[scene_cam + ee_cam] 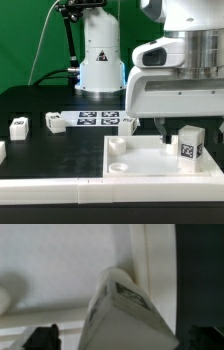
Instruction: Assemble one leg
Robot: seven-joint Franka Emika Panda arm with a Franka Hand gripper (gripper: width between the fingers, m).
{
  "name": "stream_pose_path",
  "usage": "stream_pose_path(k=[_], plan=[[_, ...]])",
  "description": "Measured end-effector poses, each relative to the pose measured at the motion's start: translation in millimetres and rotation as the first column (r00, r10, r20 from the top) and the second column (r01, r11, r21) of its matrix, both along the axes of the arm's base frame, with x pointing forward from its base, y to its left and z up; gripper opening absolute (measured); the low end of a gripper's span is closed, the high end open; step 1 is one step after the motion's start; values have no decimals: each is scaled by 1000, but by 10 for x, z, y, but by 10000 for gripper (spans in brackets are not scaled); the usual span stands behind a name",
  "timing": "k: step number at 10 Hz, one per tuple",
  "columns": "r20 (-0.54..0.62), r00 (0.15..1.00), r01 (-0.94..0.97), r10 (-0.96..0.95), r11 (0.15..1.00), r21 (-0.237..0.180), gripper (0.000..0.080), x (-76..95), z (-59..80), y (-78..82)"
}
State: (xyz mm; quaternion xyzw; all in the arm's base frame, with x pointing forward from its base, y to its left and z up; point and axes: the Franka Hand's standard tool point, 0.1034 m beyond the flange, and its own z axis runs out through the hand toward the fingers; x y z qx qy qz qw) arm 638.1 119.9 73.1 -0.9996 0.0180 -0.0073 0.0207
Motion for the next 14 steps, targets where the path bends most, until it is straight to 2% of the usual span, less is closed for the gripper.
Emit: stream_pose_path(k=[2, 4, 7, 8, 10, 11, 13, 14], plan=[[5, 983, -182, 182, 983, -9, 648, -4, -7, -11], [7, 927, -375, 376, 927, -21, 648, -12, -10, 0], [9, 853, -521, 521, 853, -32, 648, -8, 0, 0], [6, 861, -509, 509, 860, -30, 648, -13, -3, -4], [5, 861, -508, 509, 861, -30, 377, -14, -9, -7], [5, 871, -490, 490, 871, -30, 290, -14, -10, -8], [5, 882, -471, 471, 882, -29, 290, -14, -12, -10], [4, 926, -377, 377, 926, -26, 290, -15, -12, -7]])
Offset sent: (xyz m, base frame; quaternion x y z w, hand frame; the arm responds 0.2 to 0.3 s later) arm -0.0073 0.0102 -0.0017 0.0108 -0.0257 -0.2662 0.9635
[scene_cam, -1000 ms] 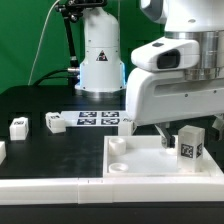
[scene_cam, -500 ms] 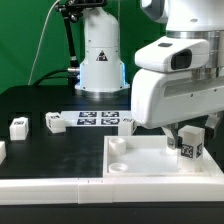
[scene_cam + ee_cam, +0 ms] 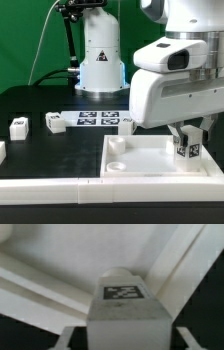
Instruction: Assemble one leg
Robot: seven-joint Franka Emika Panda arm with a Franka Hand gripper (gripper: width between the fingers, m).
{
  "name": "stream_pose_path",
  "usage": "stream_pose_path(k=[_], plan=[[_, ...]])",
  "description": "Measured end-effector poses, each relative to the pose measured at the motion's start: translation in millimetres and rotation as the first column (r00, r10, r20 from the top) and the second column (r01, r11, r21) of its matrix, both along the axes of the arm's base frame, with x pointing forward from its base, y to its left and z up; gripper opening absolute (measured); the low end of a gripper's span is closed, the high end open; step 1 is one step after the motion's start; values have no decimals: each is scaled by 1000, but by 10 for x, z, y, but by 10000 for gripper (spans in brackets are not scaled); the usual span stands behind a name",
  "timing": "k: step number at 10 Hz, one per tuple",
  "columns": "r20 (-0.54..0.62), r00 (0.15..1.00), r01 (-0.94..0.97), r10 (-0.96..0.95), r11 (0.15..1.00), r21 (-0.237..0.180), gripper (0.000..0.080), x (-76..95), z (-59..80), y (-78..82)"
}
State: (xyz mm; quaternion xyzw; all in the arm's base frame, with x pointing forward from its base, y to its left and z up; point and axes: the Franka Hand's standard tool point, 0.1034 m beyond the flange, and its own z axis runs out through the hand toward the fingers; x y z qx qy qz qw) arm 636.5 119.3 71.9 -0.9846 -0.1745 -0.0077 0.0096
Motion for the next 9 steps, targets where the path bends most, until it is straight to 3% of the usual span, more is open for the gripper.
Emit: stream_pose_path(k=[2, 5, 8, 9], plan=[[-20, 958, 288, -287, 958, 22, 290, 4, -4, -19], [-41, 751, 660, -659, 751, 2, 290, -29, 3, 6], [-37, 563, 824, -826, 564, -45, 295, -55, 10, -156], [-36, 553, 831, -832, 554, -45, 295, -51, 9, -176]])
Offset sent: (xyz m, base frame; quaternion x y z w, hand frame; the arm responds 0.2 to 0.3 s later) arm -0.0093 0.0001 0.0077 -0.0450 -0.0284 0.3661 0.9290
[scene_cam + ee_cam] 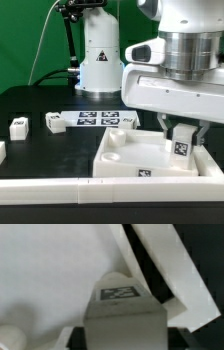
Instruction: Assemble one leg
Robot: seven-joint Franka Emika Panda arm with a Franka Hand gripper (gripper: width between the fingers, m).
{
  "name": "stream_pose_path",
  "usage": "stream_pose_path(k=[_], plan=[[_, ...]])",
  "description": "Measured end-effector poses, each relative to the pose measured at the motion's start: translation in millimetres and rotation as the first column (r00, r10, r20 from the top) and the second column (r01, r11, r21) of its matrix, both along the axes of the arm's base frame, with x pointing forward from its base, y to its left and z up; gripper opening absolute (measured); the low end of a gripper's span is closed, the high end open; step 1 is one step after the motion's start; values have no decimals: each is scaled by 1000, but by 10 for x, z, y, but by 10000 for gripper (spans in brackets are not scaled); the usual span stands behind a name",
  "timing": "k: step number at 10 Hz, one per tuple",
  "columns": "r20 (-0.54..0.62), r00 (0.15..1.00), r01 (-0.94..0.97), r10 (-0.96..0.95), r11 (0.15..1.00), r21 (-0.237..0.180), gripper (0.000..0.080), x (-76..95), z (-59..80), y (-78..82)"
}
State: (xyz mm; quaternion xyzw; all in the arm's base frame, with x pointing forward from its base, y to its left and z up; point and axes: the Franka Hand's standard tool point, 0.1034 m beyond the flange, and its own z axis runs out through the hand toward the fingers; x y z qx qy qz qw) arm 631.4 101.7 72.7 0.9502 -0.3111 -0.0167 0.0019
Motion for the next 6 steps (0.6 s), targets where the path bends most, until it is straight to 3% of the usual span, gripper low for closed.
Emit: stream_pose_path(k=[1, 2, 3, 4, 6], plan=[[0, 997, 82, -82, 997, -5, 297, 1, 0, -20], [-2, 984, 178, -178, 984, -3, 443, -3, -9, -4], [-2, 987, 163, -163, 987, -3, 443, -3, -10, -1], [-2, 987, 163, -163, 987, -3, 579, -4, -10, -1], [-2, 987, 162, -162, 987, -3, 643, -4, -11, -1]])
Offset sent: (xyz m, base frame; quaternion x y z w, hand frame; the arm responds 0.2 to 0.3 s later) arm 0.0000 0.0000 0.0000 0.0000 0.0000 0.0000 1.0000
